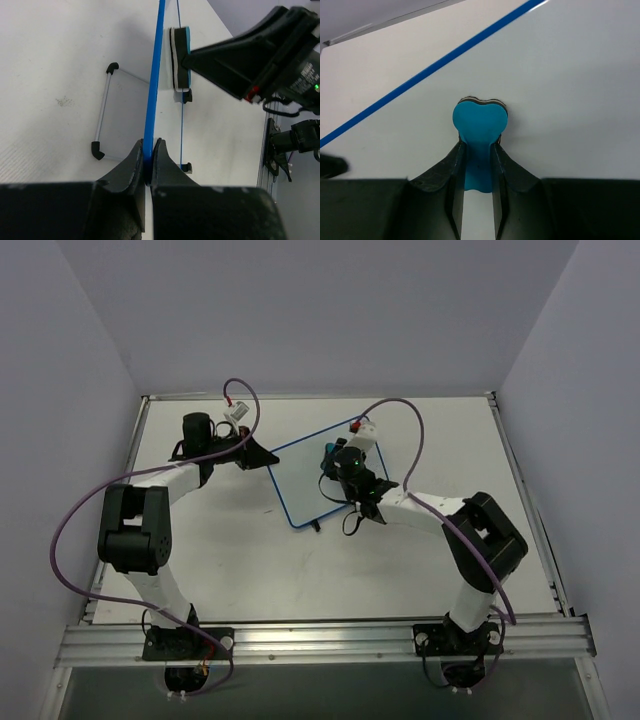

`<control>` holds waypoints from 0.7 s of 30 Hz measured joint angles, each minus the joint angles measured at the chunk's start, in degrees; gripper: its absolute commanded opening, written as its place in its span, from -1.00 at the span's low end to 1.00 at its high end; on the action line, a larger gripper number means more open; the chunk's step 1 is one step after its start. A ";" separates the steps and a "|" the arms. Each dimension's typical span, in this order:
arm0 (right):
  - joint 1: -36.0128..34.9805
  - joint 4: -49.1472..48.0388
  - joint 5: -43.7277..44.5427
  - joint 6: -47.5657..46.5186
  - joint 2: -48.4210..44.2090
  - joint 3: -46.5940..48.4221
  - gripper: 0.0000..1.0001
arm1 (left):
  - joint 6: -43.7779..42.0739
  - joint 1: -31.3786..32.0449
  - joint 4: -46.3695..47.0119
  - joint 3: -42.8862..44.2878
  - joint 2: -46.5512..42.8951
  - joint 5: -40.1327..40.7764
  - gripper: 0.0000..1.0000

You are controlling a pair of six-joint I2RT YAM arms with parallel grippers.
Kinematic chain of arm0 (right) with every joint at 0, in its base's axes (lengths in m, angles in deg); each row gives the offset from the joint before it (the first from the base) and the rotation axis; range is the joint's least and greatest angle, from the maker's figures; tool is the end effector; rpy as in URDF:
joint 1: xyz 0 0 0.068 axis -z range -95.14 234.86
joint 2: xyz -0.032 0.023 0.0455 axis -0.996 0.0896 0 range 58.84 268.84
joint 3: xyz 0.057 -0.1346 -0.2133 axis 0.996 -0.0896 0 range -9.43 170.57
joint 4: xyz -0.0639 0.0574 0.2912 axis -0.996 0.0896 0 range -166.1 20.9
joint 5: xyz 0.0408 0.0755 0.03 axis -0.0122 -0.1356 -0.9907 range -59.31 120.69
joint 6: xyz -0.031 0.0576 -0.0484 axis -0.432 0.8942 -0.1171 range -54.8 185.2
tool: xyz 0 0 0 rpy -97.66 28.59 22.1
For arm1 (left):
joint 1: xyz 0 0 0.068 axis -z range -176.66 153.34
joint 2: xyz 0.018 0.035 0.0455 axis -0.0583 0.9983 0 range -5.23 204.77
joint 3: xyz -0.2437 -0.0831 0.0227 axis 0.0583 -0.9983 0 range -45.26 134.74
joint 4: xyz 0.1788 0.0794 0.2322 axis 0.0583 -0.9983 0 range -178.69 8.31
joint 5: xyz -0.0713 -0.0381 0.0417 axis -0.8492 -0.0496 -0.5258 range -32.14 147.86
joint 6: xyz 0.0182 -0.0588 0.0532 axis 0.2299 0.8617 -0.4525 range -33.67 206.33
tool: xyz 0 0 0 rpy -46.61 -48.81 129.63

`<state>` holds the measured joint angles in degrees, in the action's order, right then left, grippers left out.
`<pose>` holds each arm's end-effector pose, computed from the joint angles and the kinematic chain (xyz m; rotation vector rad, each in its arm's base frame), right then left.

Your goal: Erase the whiteboard

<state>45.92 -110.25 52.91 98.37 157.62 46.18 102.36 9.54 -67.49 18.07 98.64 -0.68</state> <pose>0.3652 0.2608 0.1836 0.2025 1.7415 0.5943 0.4291 -0.1070 0.1636 0.4957 1.9500 -1.2725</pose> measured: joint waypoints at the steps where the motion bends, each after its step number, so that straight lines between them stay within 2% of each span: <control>1: -1.79 -0.33 0.02 0.00 0.61 1.03 -1.00 | -0.07 0.02 -0.04 0.00 -0.02 0.00 -0.95; 7: -8.85 -2.08 0.22 0.02 3.34 3.48 -1.00 | -0.39 0.02 -0.26 0.00 -0.04 0.20 -0.95; 12: -7.41 -3.28 -2.49 1.36 2.78 1.92 -1.00 | -0.44 0.04 -0.22 0.00 -0.04 0.55 -0.95; 16: -1.51 -2.73 -4.15 2.71 0.09 -1.57 -1.00 | -0.42 0.09 -0.24 0.00 -0.04 0.63 -0.95; 21: 12.28 -2.93 -5.38 4.02 -4.26 -10.99 -1.00 | -0.44 0.11 -0.57 0.00 -0.39 0.37 -0.95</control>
<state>58.21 -113.18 47.53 102.39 153.36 35.19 101.92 9.65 -68.06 18.07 98.25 -0.31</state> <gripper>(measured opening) 0.181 0.078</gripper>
